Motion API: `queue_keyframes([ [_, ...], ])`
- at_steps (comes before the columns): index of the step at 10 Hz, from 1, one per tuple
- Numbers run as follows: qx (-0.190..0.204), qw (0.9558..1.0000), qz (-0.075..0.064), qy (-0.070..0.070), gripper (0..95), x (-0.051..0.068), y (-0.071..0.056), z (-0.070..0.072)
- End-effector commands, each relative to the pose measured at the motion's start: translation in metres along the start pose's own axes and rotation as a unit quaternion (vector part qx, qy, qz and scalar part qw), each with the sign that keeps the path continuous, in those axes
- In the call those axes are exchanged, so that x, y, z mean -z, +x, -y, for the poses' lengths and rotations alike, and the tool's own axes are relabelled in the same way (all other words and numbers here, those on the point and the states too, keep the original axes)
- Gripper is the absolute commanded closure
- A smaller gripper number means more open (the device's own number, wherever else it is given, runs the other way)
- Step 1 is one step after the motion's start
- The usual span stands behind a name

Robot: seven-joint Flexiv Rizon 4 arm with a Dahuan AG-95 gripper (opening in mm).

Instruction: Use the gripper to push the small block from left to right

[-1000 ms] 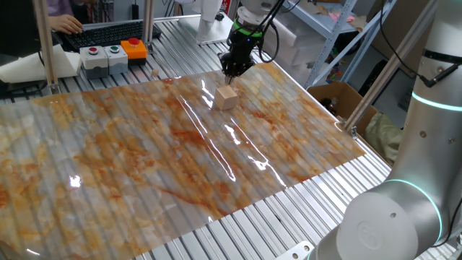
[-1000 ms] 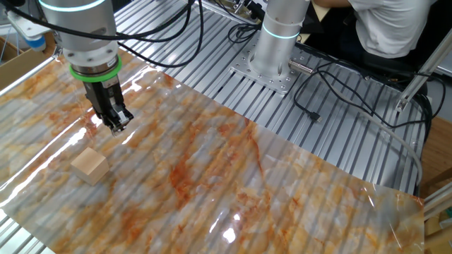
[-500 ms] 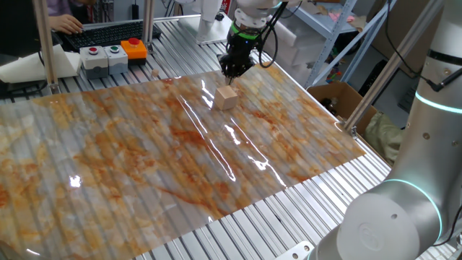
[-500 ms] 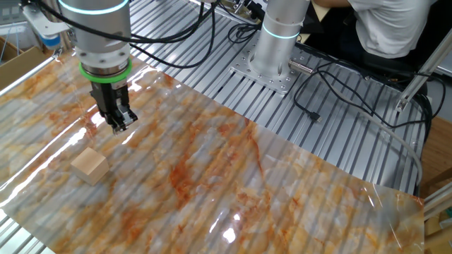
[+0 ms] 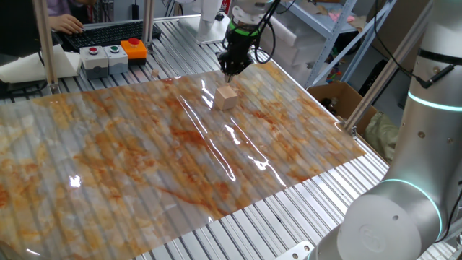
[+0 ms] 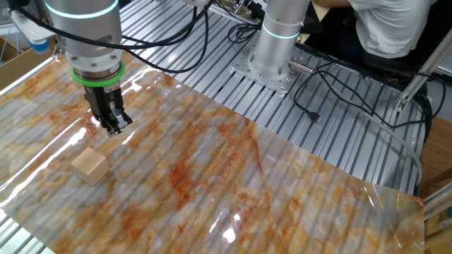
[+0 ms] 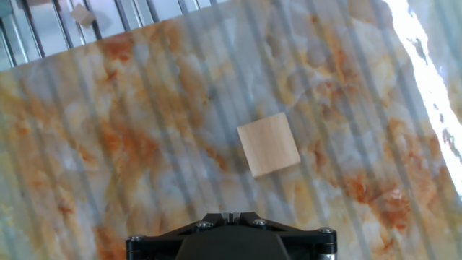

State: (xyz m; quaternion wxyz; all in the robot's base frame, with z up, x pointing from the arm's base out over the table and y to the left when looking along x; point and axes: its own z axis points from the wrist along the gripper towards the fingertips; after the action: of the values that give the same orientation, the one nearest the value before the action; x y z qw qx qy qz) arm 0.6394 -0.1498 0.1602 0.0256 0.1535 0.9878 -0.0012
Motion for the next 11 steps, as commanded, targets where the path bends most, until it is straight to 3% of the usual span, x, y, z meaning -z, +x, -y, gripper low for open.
queue_keyframes([
  [1,0.005,0.9999,-0.011,-0.003,95.0,0.001,-0.016,0.002],
  [5,0.020,0.9997,-0.015,-0.002,95.0,-0.002,-0.046,0.015],
  [8,0.033,0.9993,-0.017,-0.002,95.0,-0.006,-0.059,0.024],
  [11,0.056,0.9982,-0.021,-0.005,95.0,-0.011,-0.081,0.043],
])
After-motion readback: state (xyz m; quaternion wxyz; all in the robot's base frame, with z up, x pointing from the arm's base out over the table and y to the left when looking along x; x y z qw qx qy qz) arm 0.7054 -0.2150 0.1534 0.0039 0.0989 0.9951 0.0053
